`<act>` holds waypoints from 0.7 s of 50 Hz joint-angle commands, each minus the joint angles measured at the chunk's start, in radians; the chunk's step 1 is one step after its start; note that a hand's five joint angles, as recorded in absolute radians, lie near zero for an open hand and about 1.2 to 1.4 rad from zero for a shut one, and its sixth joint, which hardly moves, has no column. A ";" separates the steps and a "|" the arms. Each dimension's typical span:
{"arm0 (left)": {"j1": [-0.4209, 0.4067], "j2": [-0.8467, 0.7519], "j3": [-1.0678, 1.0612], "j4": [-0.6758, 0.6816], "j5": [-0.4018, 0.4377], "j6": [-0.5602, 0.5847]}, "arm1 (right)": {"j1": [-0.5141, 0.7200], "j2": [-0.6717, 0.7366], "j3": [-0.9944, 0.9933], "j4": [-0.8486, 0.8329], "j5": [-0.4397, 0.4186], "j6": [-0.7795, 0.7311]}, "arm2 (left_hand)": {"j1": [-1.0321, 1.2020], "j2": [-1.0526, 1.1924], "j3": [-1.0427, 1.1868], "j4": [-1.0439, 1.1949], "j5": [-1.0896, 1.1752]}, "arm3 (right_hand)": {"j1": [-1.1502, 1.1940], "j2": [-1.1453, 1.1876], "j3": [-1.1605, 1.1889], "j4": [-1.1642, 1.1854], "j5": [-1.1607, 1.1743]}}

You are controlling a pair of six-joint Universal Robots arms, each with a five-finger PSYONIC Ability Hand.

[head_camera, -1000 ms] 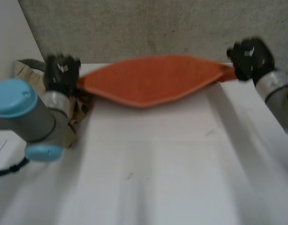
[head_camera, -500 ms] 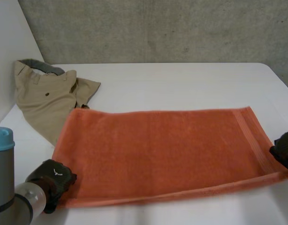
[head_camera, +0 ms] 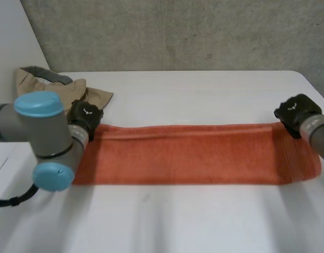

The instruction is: Fold the laundry.

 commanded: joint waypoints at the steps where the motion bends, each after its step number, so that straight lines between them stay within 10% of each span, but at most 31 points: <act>1: 0.007 -0.168 0.204 0.074 -0.031 0.008 | 0.046 0.201 -0.222 -0.081 0.074 -0.009 | 0.278 0.194 0.201 0.194 0.230 | 0.403 0.224 0.214 0.203 0.226; 7: -0.001 -0.221 0.238 0.186 -0.021 0.015 | 0.057 0.339 -0.396 -0.089 0.107 0.003 | 0.270 0.185 0.193 0.186 0.222 | 0.299 0.120 0.111 0.100 0.122; 9: -0.009 -0.224 0.227 0.224 -0.028 0.020 | 0.069 0.353 -0.413 -0.089 0.107 0.017 | -0.763 -0.847 -0.840 -0.847 -0.811 | -0.819 -0.998 -1.007 -1.018 -0.996; 10: -0.012 -0.222 0.221 0.238 -0.028 0.023 | 0.080 0.354 -0.420 -0.089 0.114 0.040 | -0.944 -1.028 -1.021 -1.028 -0.992 | -0.819 -0.998 -1.007 -1.018 -0.996; 26: -0.032 0.158 -0.199 0.346 -0.035 0.000 | 0.039 -0.084 0.009 -0.042 -0.030 0.354 | -0.944 -1.028 -1.021 -1.028 -0.992 | -0.819 -0.998 -1.007 -1.018 -0.996; 35: -0.030 0.335 -0.453 0.356 -0.025 -0.273 | -0.116 -0.142 0.224 0.057 -0.170 0.344 | -0.944 -1.028 -1.021 -1.028 -0.992 | -0.812 -0.991 -1.000 -1.011 -0.989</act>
